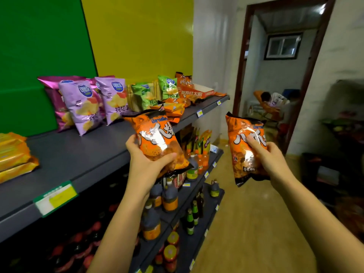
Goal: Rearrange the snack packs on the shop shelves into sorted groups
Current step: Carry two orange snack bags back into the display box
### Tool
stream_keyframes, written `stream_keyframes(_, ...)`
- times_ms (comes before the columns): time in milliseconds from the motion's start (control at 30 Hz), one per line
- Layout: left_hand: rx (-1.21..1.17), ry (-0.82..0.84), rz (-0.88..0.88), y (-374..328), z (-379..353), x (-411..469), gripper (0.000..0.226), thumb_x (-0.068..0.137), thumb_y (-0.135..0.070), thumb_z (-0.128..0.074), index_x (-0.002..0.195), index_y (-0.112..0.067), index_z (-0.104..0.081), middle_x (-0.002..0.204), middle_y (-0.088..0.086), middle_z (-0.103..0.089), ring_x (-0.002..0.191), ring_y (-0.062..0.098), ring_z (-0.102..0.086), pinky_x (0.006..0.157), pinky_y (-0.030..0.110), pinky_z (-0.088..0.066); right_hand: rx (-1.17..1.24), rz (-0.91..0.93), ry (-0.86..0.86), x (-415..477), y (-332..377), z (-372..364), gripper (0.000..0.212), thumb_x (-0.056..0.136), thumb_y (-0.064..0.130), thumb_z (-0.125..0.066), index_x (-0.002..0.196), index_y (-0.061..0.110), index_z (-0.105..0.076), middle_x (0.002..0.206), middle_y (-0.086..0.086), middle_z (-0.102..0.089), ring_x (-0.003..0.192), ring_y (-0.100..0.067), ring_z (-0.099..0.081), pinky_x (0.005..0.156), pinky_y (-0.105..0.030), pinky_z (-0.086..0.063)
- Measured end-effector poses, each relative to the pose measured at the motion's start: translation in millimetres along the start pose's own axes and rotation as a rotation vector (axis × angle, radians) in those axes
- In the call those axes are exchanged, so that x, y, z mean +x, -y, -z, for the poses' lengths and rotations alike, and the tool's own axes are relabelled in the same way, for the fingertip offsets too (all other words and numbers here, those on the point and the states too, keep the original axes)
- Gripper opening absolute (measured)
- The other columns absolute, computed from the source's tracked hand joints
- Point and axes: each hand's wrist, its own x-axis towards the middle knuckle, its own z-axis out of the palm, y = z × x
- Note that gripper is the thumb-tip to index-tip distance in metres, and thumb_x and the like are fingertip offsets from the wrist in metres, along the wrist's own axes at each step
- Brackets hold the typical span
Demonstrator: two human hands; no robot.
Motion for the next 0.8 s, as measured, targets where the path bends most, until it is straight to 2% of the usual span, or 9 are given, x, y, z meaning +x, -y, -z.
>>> stream_keyframes(100, -0.004, 0.026, -0.006, 20, -42, 39, 0.095, 0.065, -0.007, -0.079, 0.135, -0.024, -0.018, 0.135, 0.001, -0.046, 0.116, 0.016, -0.053, 0.1, 0.038, -0.045, -0.024, 0.003, -0.003, 56, -12, 4, 0.042, 0.069, 0.066, -0.062, 0.085, 0.03, -0.048, 0.109, -0.007, -0.064, 0.096, -0.028, -0.065, 0.088, -0.05, -0.053)
stream_keyframes(233, 0.015, 0.035, -0.024, 39, -95, 104, 0.099, 0.064, -0.01, -0.081, 0.138, -0.025, -0.016, 0.134, -0.003, -0.044, 0.118, 0.016, -0.051, 0.104, 0.042, -0.042, -0.051, 0.012, 0.001, 140, -10, 3, 0.053, 0.071, 0.066, -0.06, 0.101, 0.024, -0.049, 0.109, -0.006, -0.063, 0.095, -0.026, -0.064, 0.086, -0.047, -0.054)
stream_keyframes(300, 0.031, 0.033, -0.04, 45, -121, 136, 0.1, 0.064, -0.01, -0.081, 0.139, -0.024, -0.016, 0.128, -0.009, -0.045, 0.114, 0.012, -0.052, 0.103, 0.037, -0.042, -0.056, 0.026, -0.002, 184, -8, 2, 0.055, 0.069, 0.067, -0.061, 0.102, 0.025, -0.048, 0.11, -0.006, -0.063, 0.096, -0.026, -0.064, 0.087, -0.046, -0.054)
stream_keyframes(367, 0.035, 0.026, -0.055, 49, -146, 167, 0.098, 0.065, -0.009, -0.08, 0.138, -0.024, -0.018, 0.115, -0.02, -0.045, 0.104, -0.001, -0.052, 0.096, 0.026, -0.043, -0.047, 0.039, -0.003, 227, -8, -1, 0.054, 0.066, 0.07, -0.061, 0.099, 0.028, -0.048, 0.112, -0.006, -0.063, 0.098, -0.027, -0.064, 0.089, -0.049, -0.053)
stream_keyframes(433, 0.042, 0.021, -0.058, 55, -169, 196, 0.097, 0.065, -0.008, -0.08, 0.137, -0.026, -0.018, 0.11, -0.025, -0.042, 0.103, -0.001, -0.05, 0.094, 0.023, -0.041, -0.04, 0.045, 0.014, 266, -9, -4, 0.056, 0.069, 0.068, -0.061, 0.103, 0.025, -0.048, 0.112, -0.006, -0.063, 0.098, -0.027, -0.064, 0.09, -0.049, -0.052)
stream_keyframes(500, 0.059, 0.028, -0.058, 65, -191, 222, 0.098, 0.065, -0.009, -0.081, 0.138, -0.026, -0.017, 0.115, -0.021, -0.043, 0.112, 0.008, -0.048, 0.098, 0.028, -0.04, -0.043, 0.042, 0.036, 301, -13, -8, 0.057, 0.072, 0.064, -0.061, 0.106, 0.022, -0.048, 0.112, -0.007, -0.062, 0.098, -0.028, -0.063, 0.089, -0.049, -0.052)
stream_keyframes(567, 0.098, 0.035, -0.063, 75, -213, 246, 0.101, 0.065, -0.01, -0.081, 0.139, -0.024, -0.014, 0.125, -0.014, -0.037, 0.118, 0.009, -0.043, 0.1, 0.028, -0.037, -0.031, 0.036, 0.052, 338, -20, -11, 0.055, 0.073, 0.063, -0.06, 0.105, 0.02, -0.048, 0.112, -0.008, -0.061, 0.098, -0.029, -0.063, 0.089, -0.05, -0.052)
stream_keyframes(733, 0.136, -0.037, -0.048, 96, -274, 298, 0.099, 0.067, -0.011, -0.079, 0.14, -0.023, -0.013, 0.123, -0.013, -0.032, 0.111, 0.004, -0.039, 0.089, 0.02, -0.034, 0.04, 0.03, 0.133, 431, -35, -15, 0.054, 0.073, 0.062, -0.061, 0.105, 0.021, -0.045, 0.113, -0.008, -0.06, 0.099, -0.029, -0.062, 0.09, -0.051, -0.051)
stream_keyframes(800, 0.124, -0.079, -0.027, 104, -299, 317, 0.099, 0.067, -0.011, -0.079, 0.142, -0.023, -0.014, 0.122, -0.012, -0.034, 0.111, 0.006, -0.041, 0.092, 0.022, -0.036, 0.06, 0.054, 0.177, 468, -42, -12, 0.062, 0.063, 0.07, -0.063, 0.101, 0.023, -0.049, 0.115, -0.007, -0.061, 0.099, -0.027, -0.063, 0.09, -0.05, -0.051)
